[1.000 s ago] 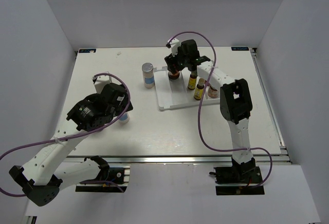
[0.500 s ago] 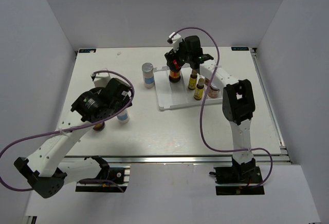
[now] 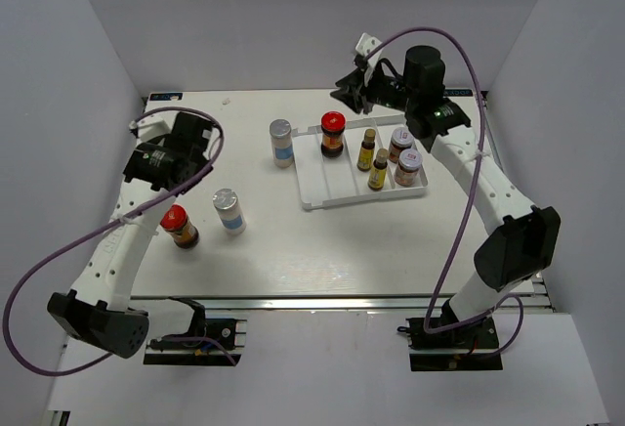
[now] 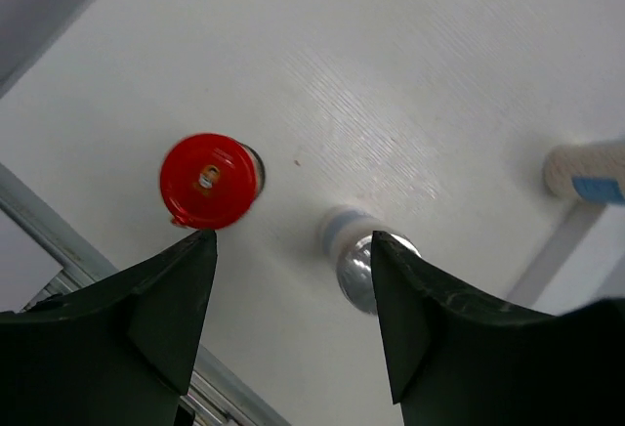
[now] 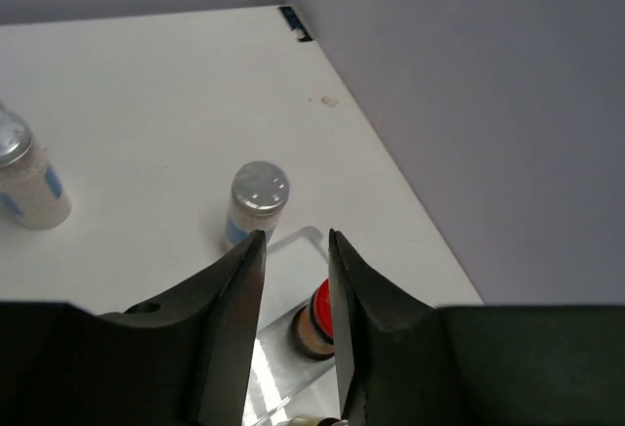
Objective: Organize the condiment bottles
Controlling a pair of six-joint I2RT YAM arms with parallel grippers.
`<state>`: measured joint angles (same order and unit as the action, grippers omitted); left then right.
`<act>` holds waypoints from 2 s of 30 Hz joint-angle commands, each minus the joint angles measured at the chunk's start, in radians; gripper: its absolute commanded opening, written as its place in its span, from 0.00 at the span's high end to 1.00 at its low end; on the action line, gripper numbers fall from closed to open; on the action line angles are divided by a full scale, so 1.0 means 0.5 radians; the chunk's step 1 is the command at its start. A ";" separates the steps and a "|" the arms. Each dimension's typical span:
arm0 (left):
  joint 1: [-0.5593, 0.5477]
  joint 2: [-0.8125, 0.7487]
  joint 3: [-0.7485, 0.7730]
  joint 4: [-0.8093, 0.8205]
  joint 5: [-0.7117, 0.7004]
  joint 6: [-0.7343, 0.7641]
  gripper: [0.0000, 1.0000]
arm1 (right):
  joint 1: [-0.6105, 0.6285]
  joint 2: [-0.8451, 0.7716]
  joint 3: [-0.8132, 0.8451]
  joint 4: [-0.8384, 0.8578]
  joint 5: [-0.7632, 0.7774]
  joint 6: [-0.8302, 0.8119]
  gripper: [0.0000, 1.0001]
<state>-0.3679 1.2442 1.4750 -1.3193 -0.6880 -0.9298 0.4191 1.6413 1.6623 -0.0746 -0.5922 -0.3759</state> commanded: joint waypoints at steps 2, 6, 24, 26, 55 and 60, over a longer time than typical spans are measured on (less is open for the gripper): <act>0.318 -0.083 -0.081 0.150 0.231 0.099 0.27 | -0.001 0.028 -0.213 -0.062 -0.187 0.123 0.59; 0.536 -0.138 -0.231 0.193 0.339 0.123 0.18 | 0.003 -0.003 -0.293 -0.099 -0.165 0.166 0.43; 0.855 -0.178 -0.931 0.546 0.716 0.237 0.02 | -0.007 -0.070 -0.444 -0.087 -0.070 0.243 0.23; 0.898 -0.169 -0.971 0.589 0.732 0.283 0.02 | -0.007 -0.092 -0.462 -0.090 -0.061 0.243 0.22; 0.966 -0.010 -0.585 1.019 0.768 0.381 1.00 | -0.022 -0.159 -0.505 -0.179 -0.064 0.175 0.30; 0.923 0.153 -0.367 1.129 0.836 0.381 1.00 | -0.025 -0.193 -0.539 -0.201 -0.070 0.169 0.38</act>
<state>0.1070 1.3056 1.2015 -0.8597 -0.2916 -0.7406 0.4122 1.5967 1.3964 -0.1780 -0.6083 -0.2893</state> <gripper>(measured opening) 0.775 0.628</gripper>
